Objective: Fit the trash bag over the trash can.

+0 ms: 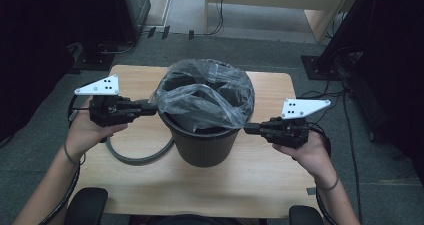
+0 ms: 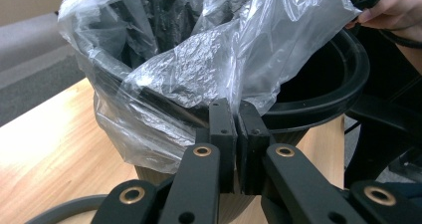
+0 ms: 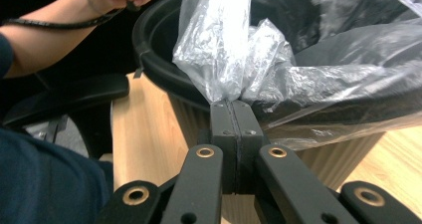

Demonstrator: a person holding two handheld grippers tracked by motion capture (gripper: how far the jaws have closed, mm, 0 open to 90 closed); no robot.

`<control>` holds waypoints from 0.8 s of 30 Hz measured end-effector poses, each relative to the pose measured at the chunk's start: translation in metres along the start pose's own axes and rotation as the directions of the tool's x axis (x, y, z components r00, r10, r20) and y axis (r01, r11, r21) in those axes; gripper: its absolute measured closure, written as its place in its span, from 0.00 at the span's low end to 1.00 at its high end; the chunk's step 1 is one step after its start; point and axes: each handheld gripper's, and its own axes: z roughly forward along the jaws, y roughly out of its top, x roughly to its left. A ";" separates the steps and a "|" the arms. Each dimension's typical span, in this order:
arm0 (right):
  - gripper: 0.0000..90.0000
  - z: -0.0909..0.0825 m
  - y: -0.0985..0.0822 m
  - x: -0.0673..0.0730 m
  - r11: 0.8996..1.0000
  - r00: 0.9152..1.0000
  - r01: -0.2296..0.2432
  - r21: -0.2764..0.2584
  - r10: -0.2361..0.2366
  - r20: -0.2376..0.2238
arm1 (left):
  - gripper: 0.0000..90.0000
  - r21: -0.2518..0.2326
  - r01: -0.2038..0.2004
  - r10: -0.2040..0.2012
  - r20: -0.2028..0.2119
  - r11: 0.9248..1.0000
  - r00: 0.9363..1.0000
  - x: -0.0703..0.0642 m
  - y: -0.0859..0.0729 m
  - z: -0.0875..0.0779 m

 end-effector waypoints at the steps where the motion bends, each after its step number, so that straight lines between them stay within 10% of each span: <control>1: 1.00 0.001 0.000 0.000 1.000 1.000 0.014 0.002 -0.014 0.001 | 0.97 0.002 0.003 -0.003 -0.002 1.000 1.000 0.001 -0.001 0.000; 24: 1.00 0.033 0.001 -0.007 0.991 0.998 0.051 0.124 -0.056 0.036 | 0.98 0.036 0.044 -0.042 -0.064 0.998 0.997 0.011 -0.013 0.007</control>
